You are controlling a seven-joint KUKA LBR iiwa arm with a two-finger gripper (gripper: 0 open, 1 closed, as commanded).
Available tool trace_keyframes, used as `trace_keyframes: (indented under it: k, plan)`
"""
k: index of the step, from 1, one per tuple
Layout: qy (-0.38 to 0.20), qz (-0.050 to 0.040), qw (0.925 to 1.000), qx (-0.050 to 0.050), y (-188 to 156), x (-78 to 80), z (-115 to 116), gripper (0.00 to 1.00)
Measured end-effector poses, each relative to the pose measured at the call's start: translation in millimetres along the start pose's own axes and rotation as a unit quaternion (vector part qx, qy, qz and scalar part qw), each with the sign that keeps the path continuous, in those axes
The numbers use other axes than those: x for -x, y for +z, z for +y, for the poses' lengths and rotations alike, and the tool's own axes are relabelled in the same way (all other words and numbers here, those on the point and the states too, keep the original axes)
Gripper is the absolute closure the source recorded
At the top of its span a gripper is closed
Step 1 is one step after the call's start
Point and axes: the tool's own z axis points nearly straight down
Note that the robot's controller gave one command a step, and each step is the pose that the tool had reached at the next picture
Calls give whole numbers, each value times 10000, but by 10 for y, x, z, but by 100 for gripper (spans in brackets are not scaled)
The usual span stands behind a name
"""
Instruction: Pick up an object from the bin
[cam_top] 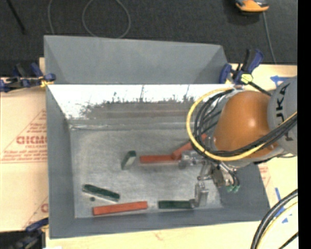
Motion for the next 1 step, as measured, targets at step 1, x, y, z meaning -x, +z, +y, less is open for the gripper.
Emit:
trace_keyframes:
  k: [1]
  plan:
    - [-578,-102,9983,-7,895,50,188,0]
